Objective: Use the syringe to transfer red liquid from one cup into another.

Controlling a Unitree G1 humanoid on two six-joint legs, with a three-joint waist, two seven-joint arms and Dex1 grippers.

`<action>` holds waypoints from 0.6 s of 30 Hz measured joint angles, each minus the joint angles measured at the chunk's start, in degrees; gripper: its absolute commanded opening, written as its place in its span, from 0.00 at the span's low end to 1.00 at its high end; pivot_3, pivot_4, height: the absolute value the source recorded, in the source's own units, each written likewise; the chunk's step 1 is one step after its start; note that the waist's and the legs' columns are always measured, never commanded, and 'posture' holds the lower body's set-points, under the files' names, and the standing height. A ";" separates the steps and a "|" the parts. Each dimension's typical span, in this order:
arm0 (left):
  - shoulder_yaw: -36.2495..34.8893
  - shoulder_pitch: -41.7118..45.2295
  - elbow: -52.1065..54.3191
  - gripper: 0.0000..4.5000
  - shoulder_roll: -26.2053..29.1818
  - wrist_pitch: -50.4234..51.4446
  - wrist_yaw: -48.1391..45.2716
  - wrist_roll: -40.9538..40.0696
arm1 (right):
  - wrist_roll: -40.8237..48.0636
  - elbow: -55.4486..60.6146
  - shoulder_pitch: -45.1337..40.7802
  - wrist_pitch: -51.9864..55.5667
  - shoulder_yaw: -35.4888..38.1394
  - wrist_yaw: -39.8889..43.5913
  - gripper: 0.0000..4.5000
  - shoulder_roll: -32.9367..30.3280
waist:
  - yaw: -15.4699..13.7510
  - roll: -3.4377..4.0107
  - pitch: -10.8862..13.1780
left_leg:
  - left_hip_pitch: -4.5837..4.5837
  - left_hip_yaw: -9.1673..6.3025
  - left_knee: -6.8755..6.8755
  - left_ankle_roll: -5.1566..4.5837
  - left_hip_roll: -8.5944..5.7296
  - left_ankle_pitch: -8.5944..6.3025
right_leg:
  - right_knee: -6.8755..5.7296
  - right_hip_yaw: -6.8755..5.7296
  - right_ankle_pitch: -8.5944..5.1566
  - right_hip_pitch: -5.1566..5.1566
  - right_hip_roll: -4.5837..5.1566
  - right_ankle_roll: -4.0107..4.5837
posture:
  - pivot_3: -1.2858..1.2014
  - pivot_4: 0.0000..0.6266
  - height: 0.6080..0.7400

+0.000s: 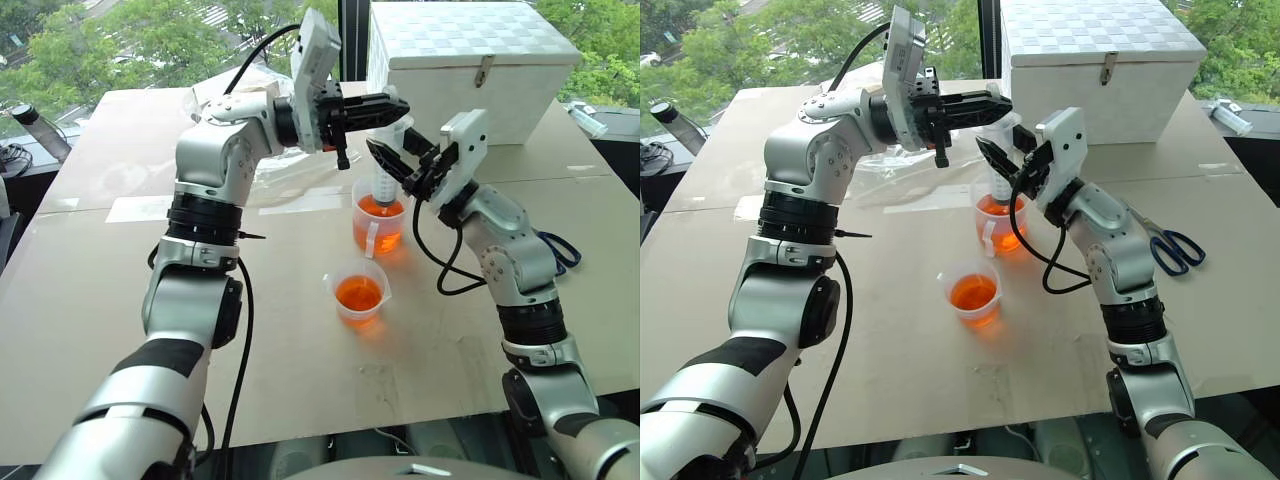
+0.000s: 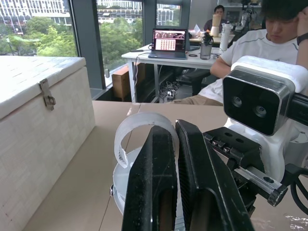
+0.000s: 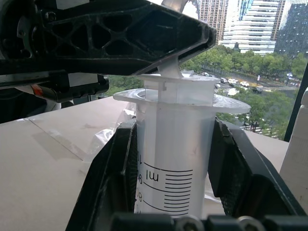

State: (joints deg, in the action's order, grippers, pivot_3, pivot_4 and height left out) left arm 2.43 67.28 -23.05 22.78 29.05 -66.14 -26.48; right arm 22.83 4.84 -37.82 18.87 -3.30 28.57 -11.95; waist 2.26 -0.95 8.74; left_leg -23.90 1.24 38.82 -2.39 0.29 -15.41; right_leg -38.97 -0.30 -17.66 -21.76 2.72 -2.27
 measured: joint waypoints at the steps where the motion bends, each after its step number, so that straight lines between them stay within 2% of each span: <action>1: 0.00 0.04 -0.01 0.01 -0.03 0.01 0.01 -0.02 | -0.02 0.05 0.00 0.00 0.00 0.00 0.35 0.00 | 0.01 0.00 0.00 | 0.00 0.00 0.00 0.00 0.00 0.00 | 0.00 0.00 0.00 0.00 0.00 0.00 | 0.52 0.24 1.00; 18: -0.29 0.44 -0.08 0.01 -0.25 2.19 0.64 -0.78 | -0.45 0.25 1.19 -0.16 0.00 0.04 0.35 0.49 | 0.04 0.00 0.00 | 0.00 0.00 0.01 0.00 0.00 0.00 | -0.01 0.00 0.00 0.00 0.00 0.00 | 0.52 0.24 1.00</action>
State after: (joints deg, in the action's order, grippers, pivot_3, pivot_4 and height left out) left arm 2.14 67.72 -23.14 22.53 31.24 -65.50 -27.26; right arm 22.38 5.08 -36.64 18.72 -3.31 28.60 -11.46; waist 2.30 -0.95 8.74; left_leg -23.90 1.24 38.84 -2.39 0.29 -15.41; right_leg -38.98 -0.30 -17.66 -21.76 2.71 -2.28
